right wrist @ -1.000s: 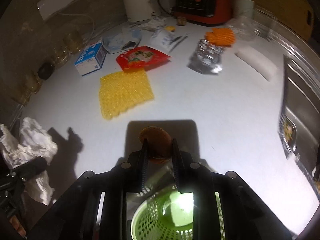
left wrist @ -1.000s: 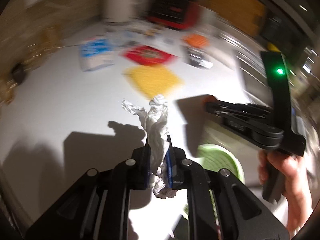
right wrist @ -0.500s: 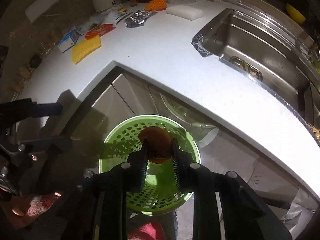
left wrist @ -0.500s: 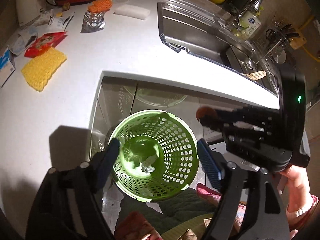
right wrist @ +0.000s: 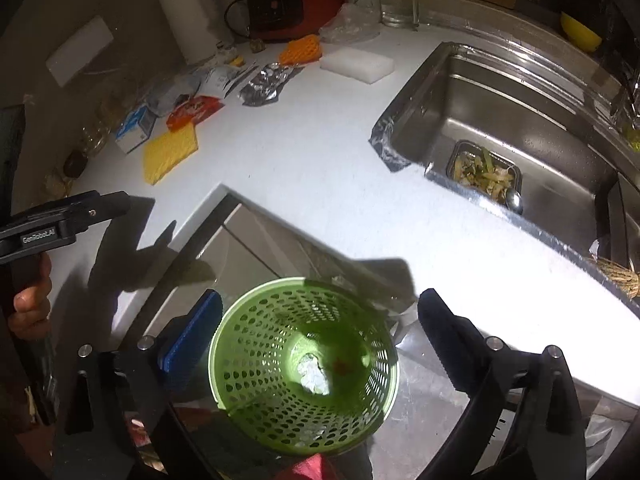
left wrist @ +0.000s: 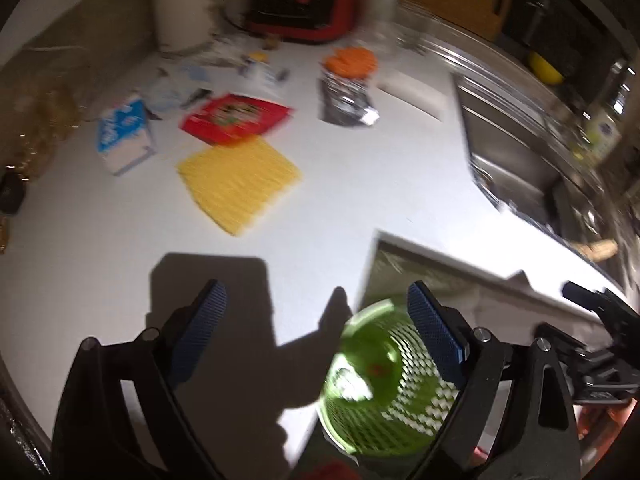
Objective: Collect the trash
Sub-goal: 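Grasp the yellow foam net with the left gripper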
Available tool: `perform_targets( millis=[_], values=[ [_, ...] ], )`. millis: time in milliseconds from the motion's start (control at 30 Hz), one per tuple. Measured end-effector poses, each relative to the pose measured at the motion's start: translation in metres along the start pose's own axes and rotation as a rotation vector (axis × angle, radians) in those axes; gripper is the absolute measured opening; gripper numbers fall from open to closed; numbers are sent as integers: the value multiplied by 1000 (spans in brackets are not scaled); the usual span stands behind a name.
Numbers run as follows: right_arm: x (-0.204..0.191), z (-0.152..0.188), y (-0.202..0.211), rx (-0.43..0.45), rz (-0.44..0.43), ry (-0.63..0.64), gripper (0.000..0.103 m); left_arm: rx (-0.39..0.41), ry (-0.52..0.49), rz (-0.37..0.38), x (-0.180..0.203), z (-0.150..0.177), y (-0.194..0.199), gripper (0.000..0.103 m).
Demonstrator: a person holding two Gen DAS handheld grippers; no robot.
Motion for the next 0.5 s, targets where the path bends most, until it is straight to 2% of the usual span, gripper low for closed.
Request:
perform_targets(
  millis=[133,233,500],
  values=[
    [-1,-34,-5,34,14,14,100,6,108,-80,-30,-28,-30,89],
    [-6,-61,-12,54,19,34,101,-8,140,-108,-40,-42,-56,89],
    [-10,-99,-33,47,8,55,101,-83,279,-108,-52,-58,-104,89]
  ],
)
Point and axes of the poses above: each gripper's, at about its wrist camera, not at the fingertips, and y roughly against the way its jaws point, x to its right, z to its underside, the point moved 6 cm from there along -y, roughly the way its jaws point, and after that the axes turned 6 degrees about -z, right-handed, at the moved point
